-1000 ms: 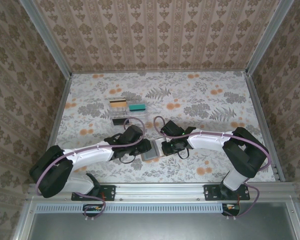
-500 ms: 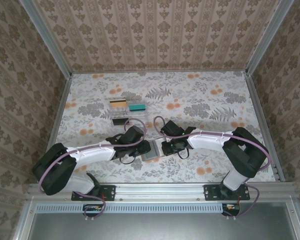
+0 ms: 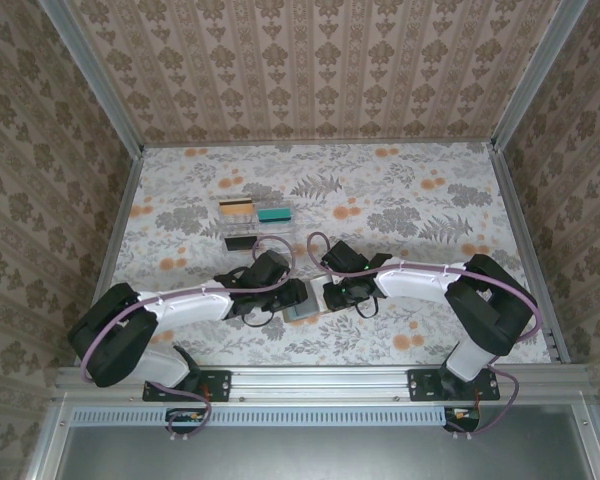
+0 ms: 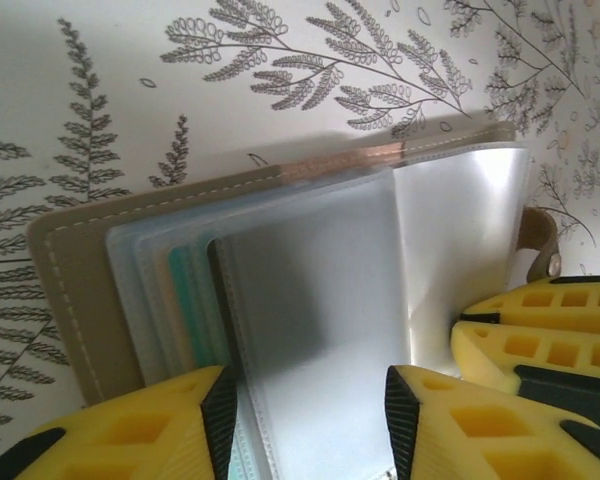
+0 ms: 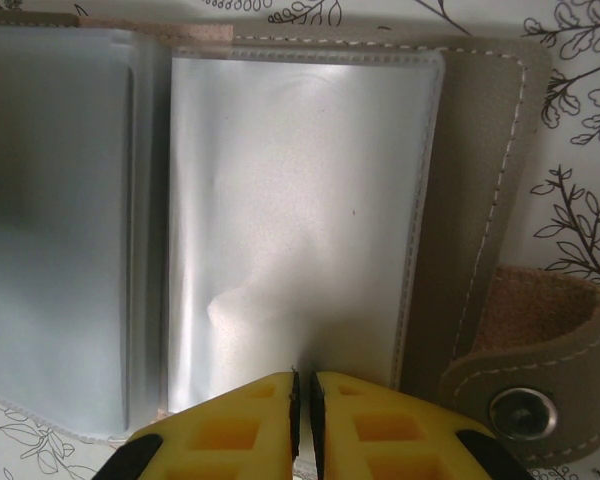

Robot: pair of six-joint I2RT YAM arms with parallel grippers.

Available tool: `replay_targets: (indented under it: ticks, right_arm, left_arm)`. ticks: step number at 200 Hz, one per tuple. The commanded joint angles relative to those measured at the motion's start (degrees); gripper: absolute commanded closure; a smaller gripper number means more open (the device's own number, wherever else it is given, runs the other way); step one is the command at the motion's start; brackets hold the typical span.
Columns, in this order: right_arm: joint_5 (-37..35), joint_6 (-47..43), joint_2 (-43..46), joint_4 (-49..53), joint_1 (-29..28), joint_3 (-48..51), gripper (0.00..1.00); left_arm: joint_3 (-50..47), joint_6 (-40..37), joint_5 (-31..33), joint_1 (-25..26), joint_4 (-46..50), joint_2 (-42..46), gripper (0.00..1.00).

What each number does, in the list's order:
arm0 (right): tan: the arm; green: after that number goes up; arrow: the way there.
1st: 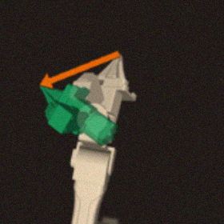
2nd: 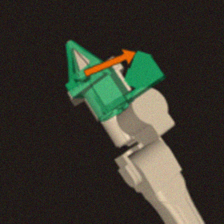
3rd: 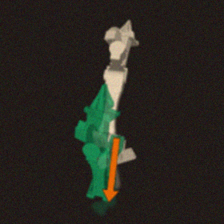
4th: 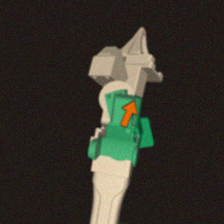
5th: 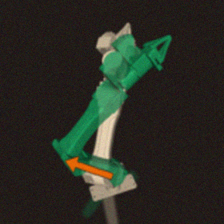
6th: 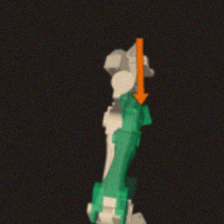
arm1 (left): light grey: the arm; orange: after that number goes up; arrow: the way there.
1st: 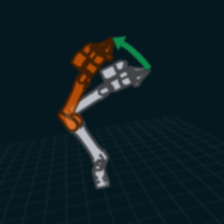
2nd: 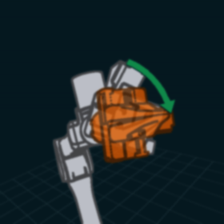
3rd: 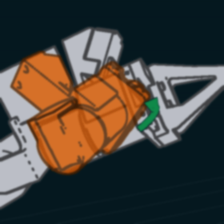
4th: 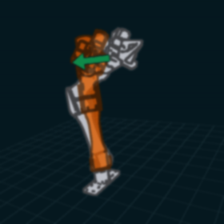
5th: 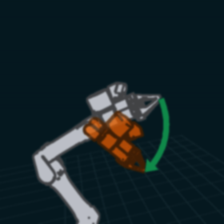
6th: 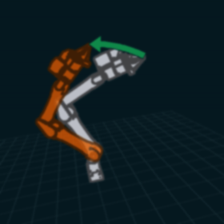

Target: Take the credit cards out of the card holder

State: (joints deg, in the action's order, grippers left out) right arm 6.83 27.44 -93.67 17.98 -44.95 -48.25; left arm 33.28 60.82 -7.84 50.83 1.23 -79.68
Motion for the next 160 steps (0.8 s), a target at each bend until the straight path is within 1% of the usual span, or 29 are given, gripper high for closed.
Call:
replay_targets:
  ticks: [1, 22, 36, 77, 93, 122, 160]
  right_arm:
    - [-0.21, 1.08, -1.86, -0.56, -0.46, 1.32, 0.84]
    - [-0.21, 1.07, -1.78, -0.54, -0.44, 1.32, 0.84]
    - [-0.32, 1.07, -1.85, -0.5, -0.44, 1.32, 0.84]
    - [-0.31, 0.99, -1.84, -0.35, -0.45, 1.32, 0.84]
    - [-0.39, 1.02, -1.72, -0.36, -0.49, 1.23, 0.84]
    - [-0.79, 1.21, -1.51, -0.25, -0.49, 1.27, 0.82]
    - [-2.48, 2.9, 2.51, -0.74, 0.74, 2.6, 0.82]
  left_arm:
    - [0.91, -1.4, -1.66, 0.5, -2.77, -0.34, 0.44]
    - [0.76, -1.66, -2.31, 0.47, -4.0, -0.47, 0.36]
    - [0.8, -1.84, -2.82, 0.49, -4.71, -0.56, 0.35]
    - [1.34, -2.53, -3.93, 0.45, -5.53, -0.56, 0.35]
    - [1.61, -2.87, -4.2, 0.57, -5.63, -0.47, 0.34]
    - [2.37, -3.64, -5.82, 0.68, -7.77, -0.15, 0.35]
    - [5.02, -4.78, -7.51, 0.63, -7.83, -1.55, 0.37]
